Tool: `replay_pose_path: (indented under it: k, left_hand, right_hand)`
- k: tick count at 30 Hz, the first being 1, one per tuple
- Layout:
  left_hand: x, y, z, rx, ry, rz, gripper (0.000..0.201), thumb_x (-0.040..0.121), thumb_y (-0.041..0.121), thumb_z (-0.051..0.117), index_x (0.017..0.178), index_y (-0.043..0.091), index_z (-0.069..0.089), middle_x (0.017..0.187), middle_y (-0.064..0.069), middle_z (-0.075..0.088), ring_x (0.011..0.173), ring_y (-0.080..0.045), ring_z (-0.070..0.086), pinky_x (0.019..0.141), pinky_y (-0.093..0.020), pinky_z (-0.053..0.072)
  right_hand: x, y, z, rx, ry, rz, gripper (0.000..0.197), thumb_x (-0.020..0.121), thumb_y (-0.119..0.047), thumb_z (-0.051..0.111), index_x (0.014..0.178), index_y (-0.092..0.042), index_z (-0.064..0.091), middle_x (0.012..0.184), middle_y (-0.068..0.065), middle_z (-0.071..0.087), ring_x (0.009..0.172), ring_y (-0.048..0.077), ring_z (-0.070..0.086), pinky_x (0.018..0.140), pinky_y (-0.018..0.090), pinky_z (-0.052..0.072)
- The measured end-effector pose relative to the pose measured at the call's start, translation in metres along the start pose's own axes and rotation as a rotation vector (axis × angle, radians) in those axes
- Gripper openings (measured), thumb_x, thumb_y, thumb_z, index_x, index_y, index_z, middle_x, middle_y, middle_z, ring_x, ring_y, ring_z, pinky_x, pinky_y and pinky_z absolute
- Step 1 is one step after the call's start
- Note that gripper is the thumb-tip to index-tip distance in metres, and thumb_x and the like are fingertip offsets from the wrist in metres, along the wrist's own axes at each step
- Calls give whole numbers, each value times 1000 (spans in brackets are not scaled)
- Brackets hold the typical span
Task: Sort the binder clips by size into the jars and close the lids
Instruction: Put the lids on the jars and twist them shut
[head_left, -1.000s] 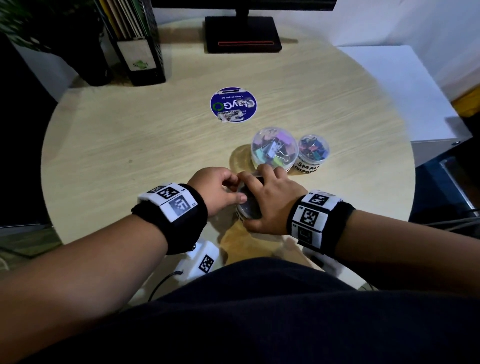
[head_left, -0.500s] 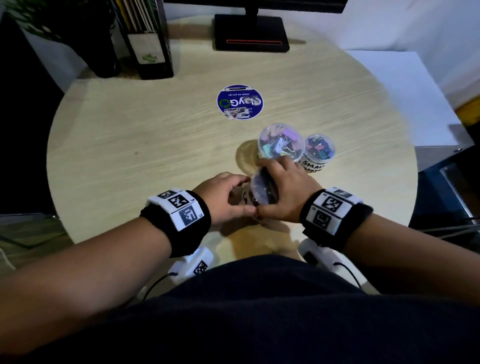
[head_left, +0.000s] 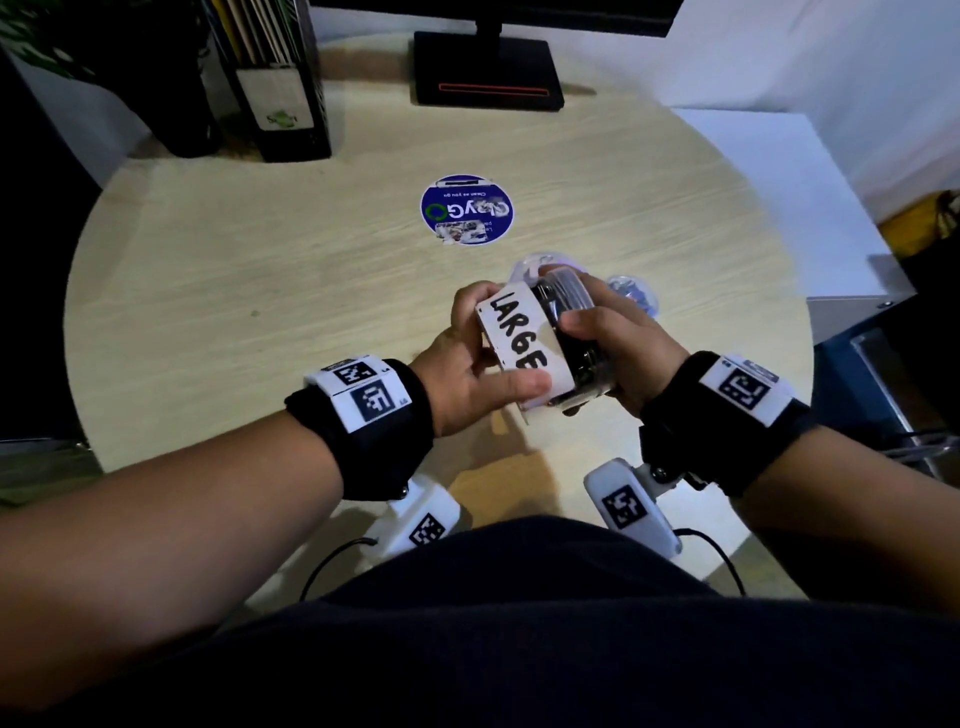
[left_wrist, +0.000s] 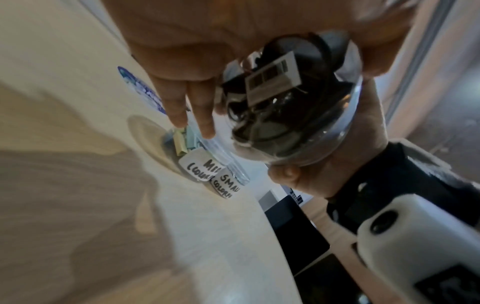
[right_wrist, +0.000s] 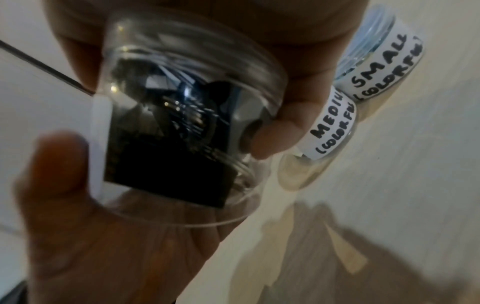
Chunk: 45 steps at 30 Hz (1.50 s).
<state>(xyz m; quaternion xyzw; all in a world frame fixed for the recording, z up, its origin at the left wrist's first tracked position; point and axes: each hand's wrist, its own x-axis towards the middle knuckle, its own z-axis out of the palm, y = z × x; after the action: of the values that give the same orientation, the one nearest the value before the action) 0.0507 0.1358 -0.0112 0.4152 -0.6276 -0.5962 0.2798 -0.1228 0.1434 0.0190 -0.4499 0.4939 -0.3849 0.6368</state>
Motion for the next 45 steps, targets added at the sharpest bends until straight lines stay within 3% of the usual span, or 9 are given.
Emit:
replay_pose_path:
  k: [5,8,13,19,23,29,35,39,45]
  left_hand:
    - [8,8,-1,-293,67,-83,72,51,48,60,113,26,31,108,5,57,105,-14,53,94,-30,41]
    - [8,21,-7,-426,30,-243,76,55,52,56,123,20,47,110,-17,63,95,-35,59,67,-34,52]
    - [10,22,-20,-581,-93,-350,59,88,48,25,73,21,76,69,-3,71,57,-17,66,57,-22,50]
    - [10,30,-21,-503,-62,-285,34,86,39,45,103,11,55,60,-4,67,45,-14,61,40,-16,46]
    - [9,19,-18,-287,7,-96,84,57,50,59,124,6,33,104,-14,60,85,-21,60,75,-38,48]
    - [-1,8,-16,-2,14,131,56,68,47,59,110,27,28,91,-1,57,79,-15,57,72,-37,48]
    - [-1,12,-19,-117,-60,129,52,67,43,56,107,24,28,91,1,55,79,-14,56,72,-31,47]
    - [0,11,-18,-385,4,-104,66,52,46,58,112,25,41,90,-2,59,71,-16,61,66,-32,49]
    - [-6,16,-29,-635,-163,-265,42,68,43,45,97,18,61,80,-4,68,65,-19,61,58,-24,43]
  right_hand:
    - [0,-9,11,-77,18,-108,47,58,-37,61,105,-38,58,92,-6,66,80,18,65,57,38,53]
    - [1,-11,14,-144,-2,-179,62,59,-36,62,120,-29,49,106,1,60,91,10,63,74,22,50]
    - [5,-10,14,-431,-31,-312,78,65,-49,67,135,-30,36,120,17,51,111,28,56,94,46,47]
    - [8,5,14,-646,-47,-430,85,75,-68,53,136,-21,16,122,17,48,109,34,54,84,58,46]
    - [1,8,14,-524,-81,-277,77,76,-57,53,136,-31,13,110,6,56,77,22,68,42,41,53]
    - [0,9,10,-210,-49,152,90,51,-92,46,126,-44,42,108,5,64,73,25,70,51,38,52]
    - [-8,1,12,-63,-13,90,53,65,-53,59,116,-43,47,104,5,64,76,40,67,52,46,54]
    - [-10,-2,13,-158,-90,-100,56,62,-39,68,113,-44,46,107,-8,60,85,18,67,60,41,55]
    - [-11,-15,14,-625,-197,-422,74,60,-60,73,122,-39,41,124,-21,42,115,15,52,81,15,47]
